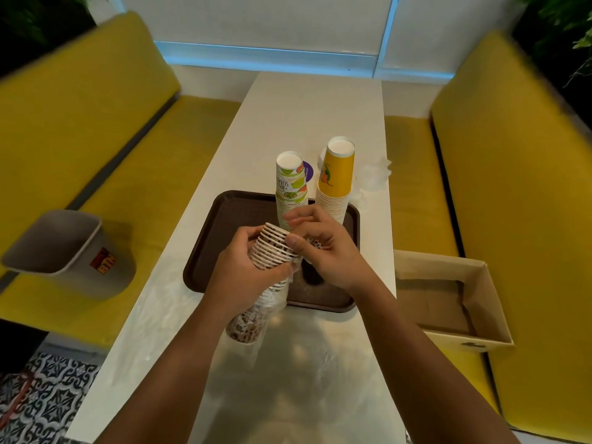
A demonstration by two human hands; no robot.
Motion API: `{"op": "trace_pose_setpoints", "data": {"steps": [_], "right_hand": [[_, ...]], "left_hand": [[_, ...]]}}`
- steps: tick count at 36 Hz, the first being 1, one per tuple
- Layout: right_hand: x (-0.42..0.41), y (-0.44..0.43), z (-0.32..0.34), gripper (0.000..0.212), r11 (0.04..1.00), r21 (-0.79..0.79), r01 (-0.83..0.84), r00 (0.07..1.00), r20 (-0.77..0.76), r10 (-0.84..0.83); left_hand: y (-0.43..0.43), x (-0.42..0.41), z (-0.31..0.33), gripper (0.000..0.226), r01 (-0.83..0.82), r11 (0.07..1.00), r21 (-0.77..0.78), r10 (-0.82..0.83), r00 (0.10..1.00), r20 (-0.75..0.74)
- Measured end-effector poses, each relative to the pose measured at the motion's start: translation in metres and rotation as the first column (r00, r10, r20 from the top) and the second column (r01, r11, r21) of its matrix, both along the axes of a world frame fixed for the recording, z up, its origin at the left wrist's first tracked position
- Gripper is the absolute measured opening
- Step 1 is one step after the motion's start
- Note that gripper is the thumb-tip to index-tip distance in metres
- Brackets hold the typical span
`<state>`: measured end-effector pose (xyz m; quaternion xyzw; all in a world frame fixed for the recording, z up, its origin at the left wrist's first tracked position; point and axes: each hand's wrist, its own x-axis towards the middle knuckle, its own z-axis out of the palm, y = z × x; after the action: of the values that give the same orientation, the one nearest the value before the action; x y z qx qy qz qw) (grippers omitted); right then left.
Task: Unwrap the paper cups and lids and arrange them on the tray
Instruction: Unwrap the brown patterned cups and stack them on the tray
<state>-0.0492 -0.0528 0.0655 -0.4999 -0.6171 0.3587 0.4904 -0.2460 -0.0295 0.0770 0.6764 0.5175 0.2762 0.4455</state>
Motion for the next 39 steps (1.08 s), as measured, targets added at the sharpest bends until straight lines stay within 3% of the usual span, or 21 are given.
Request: {"op": "trace_pose_setpoints", "data": {"steps": [6,9,12,15,17,21,23,28,31,36,39], "right_hand": [[0.0,0.003,-0.001,0.019,0.989,0.021,0.149,0.972,-0.187,-0.143],[0.011,0.006,0.0,0.022,0.965,-0.003,0.261,0.949,-0.182,-0.257],[0.024,0.006,0.001,0.022,0.988,-0.031,0.154,0.975,-0.159,-0.157],[0.033,0.002,-0.001,0.019,0.992,-0.122,0.041,0.961,-0.268,-0.072],[0.04,0.0,0.001,0.039,0.986,-0.167,-0.011,0.962,-0.271,-0.035],[0.045,0.001,0.01,0.097,0.962,-0.245,-0.118,0.992,0.015,0.125],[0.042,0.003,0.012,0.104,0.971,-0.207,-0.12,0.988,0.066,0.137],[0.033,0.013,0.0,0.092,0.974,0.048,0.22,0.973,0.061,-0.223],[0.029,0.024,-0.023,0.069,0.924,0.07,0.377,0.905,0.186,-0.383],[0.031,0.027,-0.067,0.051,0.922,-0.095,0.376,0.788,0.556,-0.264],[0.026,0.021,-0.072,0.041,0.886,-0.028,0.463,0.761,0.525,-0.381]], "left_hand": [[-0.004,-0.001,0.006,0.076,0.017,0.999,0.031,-0.016,0.999,-0.032],[-0.007,-0.003,0.006,0.077,0.001,0.999,0.033,0.0,0.999,-0.033],[-0.007,-0.004,0.007,0.075,-0.035,0.999,0.037,0.036,0.999,-0.021],[-0.006,-0.003,0.007,0.072,-0.076,0.996,0.05,0.077,0.997,-0.006],[-0.005,-0.002,0.006,0.073,-0.104,0.993,0.055,0.104,0.995,0.008],[-0.003,0.002,0.007,0.072,-0.142,0.988,0.053,0.14,0.989,0.036],[-0.002,0.004,0.008,0.071,-0.143,0.988,0.057,0.14,0.989,0.042],[0.0,0.006,0.009,0.069,-0.15,0.987,0.054,0.147,0.988,0.046],[0.002,0.004,0.006,0.071,-0.144,0.989,0.038,0.143,0.989,0.046],[0.005,0.003,0.003,0.074,-0.129,0.991,0.041,0.128,0.992,0.025],[0.007,0.002,0.001,0.076,-0.115,0.992,0.053,0.115,0.993,0.003]]}}
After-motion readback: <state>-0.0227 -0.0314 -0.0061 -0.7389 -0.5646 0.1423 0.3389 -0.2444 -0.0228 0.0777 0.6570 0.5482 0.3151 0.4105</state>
